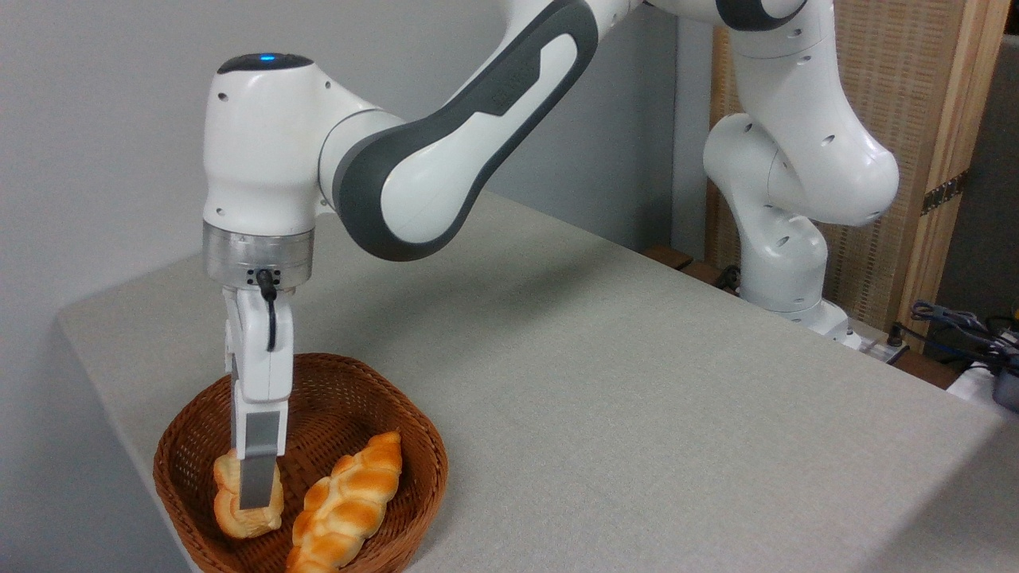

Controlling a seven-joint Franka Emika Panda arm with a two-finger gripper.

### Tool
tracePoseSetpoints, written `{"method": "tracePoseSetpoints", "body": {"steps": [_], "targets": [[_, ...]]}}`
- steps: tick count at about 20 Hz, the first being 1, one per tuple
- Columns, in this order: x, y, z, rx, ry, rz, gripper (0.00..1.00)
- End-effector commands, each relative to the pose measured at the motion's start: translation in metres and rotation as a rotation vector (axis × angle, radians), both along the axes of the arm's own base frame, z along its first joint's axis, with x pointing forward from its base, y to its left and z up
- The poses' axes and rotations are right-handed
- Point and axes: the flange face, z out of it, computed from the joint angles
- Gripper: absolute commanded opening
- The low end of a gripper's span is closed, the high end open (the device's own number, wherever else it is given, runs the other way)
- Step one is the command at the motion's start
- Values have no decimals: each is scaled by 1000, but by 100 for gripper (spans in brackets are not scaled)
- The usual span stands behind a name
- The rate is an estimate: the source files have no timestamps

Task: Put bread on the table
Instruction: 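Close the gripper on the small round roll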

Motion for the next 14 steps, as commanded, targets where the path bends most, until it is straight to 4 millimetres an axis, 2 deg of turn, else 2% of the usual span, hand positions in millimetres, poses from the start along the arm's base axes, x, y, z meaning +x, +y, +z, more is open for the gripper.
{"method": "tracePoseSetpoints", "body": {"steps": [1, 7, 8, 9, 10, 12, 14], "targets": [[6, -2, -5, 22, -6, -23, 100], [7, -11, -16, 38, 6, -48, 100], [7, -11, -16, 43, 5, -50, 90], [7, -11, -16, 44, 5, -51, 75], [7, -11, -16, 46, 4, -53, 65], [7, -10, -14, 49, 2, -53, 53], [7, -9, -13, 49, 1, -51, 52]]}}
